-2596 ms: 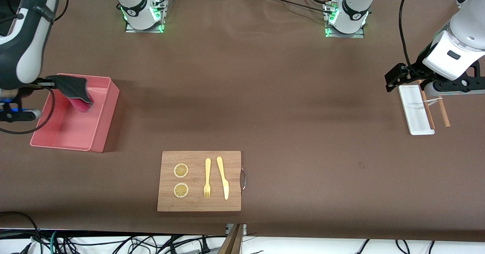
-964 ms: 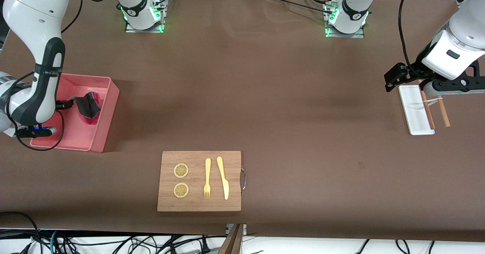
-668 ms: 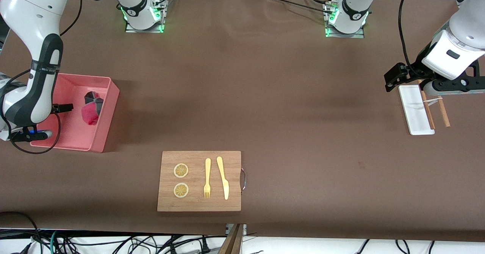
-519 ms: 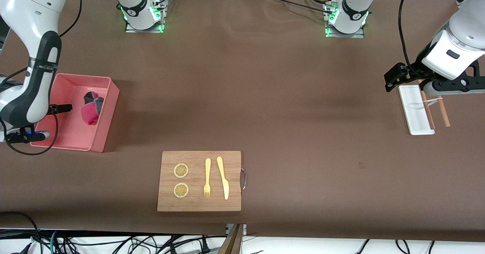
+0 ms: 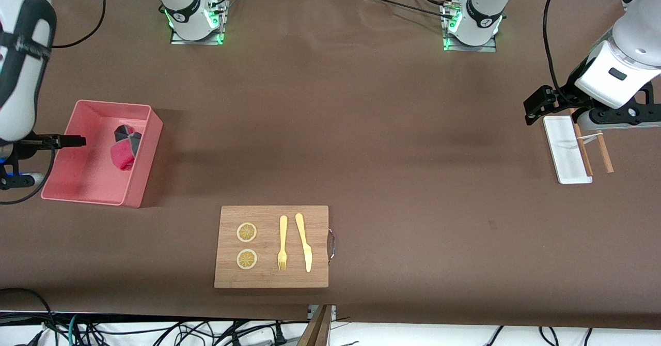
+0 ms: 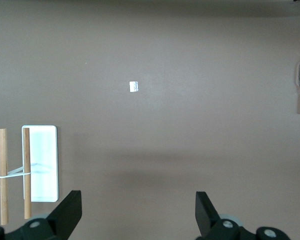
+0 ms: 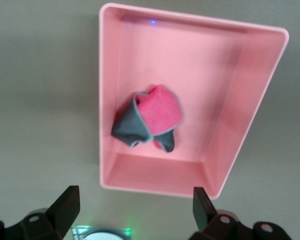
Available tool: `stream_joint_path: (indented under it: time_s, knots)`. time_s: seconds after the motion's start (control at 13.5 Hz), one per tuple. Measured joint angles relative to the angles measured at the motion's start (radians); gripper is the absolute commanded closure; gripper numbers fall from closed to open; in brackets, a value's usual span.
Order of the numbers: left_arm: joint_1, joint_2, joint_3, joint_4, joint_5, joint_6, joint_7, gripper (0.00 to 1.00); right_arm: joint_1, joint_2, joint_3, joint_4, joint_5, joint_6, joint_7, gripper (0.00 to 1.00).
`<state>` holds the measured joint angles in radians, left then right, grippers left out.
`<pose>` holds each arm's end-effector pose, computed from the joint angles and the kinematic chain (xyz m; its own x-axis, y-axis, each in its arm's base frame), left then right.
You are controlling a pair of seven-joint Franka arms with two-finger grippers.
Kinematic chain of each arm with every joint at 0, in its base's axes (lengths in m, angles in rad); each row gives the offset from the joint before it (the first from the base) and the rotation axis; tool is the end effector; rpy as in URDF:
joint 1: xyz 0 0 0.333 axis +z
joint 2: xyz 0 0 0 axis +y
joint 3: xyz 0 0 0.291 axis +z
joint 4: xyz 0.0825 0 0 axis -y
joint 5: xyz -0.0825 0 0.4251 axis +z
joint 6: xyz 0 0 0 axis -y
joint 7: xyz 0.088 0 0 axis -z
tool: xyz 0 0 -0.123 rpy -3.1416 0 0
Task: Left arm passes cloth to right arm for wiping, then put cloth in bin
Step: 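Open the right gripper to drop the cloth and raise it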
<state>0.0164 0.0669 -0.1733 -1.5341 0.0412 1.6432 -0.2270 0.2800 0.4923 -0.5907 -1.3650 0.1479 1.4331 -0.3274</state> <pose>0.6156 -0.0895 0.5689 0.9965 0.0680 0.0487 0.0690 -0.9974 -0.0192 0.6560 -0.1291 0.4036 0.9340 0.0183 -0.3568 0.0223 -0.9997 0.0071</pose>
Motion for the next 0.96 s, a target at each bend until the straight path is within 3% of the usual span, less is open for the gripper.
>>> stream_joint_path:
  time_s: [0.15, 0.52, 0.96]
  knots:
    - [0.0, 0.0, 0.0, 0.0, 0.0, 0.0, 0.0, 0.0, -0.083, -0.107, 0.179, 0.0, -0.068, -0.042, 0.141, 0.0]
    - [0.0, 0.001, 0.001, 0.0, 0.0, 0.0, 0.0, 0.0, -0.184, -0.298, 0.393, -0.044, -0.104, -0.064, 0.205, 0.0]
    - [0.001, 0.001, 0.001, 0.001, 0.0, 0.0, 0.0, 0.0, -0.239, -0.44, 0.474, -0.094, -0.119, -0.055, 0.209, 0.0]
